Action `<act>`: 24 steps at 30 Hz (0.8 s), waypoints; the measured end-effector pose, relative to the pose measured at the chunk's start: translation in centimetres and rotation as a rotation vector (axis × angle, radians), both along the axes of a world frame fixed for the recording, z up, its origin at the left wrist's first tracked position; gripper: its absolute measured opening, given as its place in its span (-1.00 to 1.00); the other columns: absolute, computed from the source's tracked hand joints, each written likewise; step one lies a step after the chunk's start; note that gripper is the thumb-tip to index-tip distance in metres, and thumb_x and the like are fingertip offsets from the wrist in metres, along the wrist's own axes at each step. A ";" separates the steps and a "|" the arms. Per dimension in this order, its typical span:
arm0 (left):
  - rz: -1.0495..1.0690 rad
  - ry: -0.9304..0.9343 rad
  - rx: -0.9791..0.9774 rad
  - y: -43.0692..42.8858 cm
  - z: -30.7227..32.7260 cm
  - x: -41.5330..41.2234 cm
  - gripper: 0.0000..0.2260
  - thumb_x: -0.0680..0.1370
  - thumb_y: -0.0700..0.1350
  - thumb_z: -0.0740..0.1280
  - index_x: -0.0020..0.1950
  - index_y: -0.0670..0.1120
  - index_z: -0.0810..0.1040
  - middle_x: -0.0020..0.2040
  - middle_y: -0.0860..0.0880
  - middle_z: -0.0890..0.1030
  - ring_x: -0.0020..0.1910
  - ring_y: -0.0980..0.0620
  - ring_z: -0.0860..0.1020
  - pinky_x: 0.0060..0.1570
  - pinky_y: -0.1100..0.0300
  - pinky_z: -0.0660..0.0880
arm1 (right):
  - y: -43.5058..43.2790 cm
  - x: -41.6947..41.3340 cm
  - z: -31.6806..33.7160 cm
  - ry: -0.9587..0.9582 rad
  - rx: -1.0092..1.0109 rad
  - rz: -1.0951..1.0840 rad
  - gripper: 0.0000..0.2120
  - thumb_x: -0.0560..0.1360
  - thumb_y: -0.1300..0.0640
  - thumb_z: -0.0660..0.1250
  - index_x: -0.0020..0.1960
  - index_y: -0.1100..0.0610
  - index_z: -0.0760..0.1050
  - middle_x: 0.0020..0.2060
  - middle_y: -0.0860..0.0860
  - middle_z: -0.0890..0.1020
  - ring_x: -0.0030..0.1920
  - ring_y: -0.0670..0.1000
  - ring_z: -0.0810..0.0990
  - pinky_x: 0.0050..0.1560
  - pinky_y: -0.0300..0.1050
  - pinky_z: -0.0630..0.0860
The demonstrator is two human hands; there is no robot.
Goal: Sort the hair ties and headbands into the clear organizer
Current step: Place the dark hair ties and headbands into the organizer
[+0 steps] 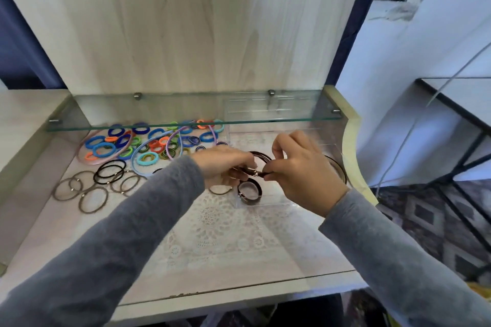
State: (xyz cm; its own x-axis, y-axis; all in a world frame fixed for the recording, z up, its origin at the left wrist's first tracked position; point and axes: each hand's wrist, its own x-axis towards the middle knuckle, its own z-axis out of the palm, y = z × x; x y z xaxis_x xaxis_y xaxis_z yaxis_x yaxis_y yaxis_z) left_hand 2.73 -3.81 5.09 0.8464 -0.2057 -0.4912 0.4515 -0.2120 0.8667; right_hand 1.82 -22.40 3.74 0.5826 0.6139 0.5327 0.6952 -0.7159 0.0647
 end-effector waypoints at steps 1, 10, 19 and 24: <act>-0.033 -0.017 0.093 -0.6 0.1 0.5 -0.93 0.52 -0.16 0.35 -0.14 -0.14 0.57 -0.19 -0.05 0.58 -0.20 0.04 0.55 -0.12 0.20 0.49 | -0.3 -0.1 -0.1 -0.013 -0.033 -0.016 -0.91 0.31 0.08 0.53 -0.26 0.06 0.64 -0.22 0.04 0.45 -0.15 0.14 0.42 -0.24 0.02 0.42; -0.192 -0.078 0.469 -4.2 -0.9 4.5 -0.73 0.49 0.05 0.33 -0.37 -0.03 0.57 -0.29 -0.03 0.52 -0.27 0.00 0.43 -0.24 0.20 0.41 | -2.0 -0.2 -1.7 -0.051 -0.183 -0.182 -0.89 0.28 0.08 0.53 -0.31 0.06 0.62 -0.22 0.02 0.44 -0.15 0.10 0.36 -0.20 -0.01 0.34; -0.315 -0.261 0.806 -5.0 -2.2 5.2 -0.85 0.45 0.05 0.43 -0.18 0.00 0.70 -0.41 0.05 0.50 -0.37 0.08 0.44 -0.39 0.25 0.34 | -2.4 -0.3 -3.2 0.199 -0.231 -0.217 -0.75 0.35 0.01 0.18 -0.25 0.02 0.63 -0.25 -0.01 0.42 -0.18 0.08 0.38 -0.18 -0.03 0.37; -0.310 -0.300 0.788 -5.0 -3.1 5.3 -0.90 0.39 -0.04 0.50 -0.15 0.00 0.64 -0.31 0.09 0.57 -0.30 0.14 0.51 -0.37 0.27 0.37 | -1.9 -0.6 -3.0 0.328 -0.276 -0.203 -0.53 0.40 -0.12 -0.03 -0.17 -0.01 0.65 -0.21 -0.03 0.38 -0.13 0.04 0.32 -0.11 -0.03 0.27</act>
State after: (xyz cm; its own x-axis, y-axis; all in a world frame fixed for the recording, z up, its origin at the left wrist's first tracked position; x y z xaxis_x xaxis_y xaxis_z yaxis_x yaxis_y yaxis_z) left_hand 8.03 -8.85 1.96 0.9242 -0.1429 -0.3541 0.0532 -0.8701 0.4900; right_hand 1.25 -24.33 0.69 0.8160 0.5625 0.1335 0.5581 -0.8267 0.0717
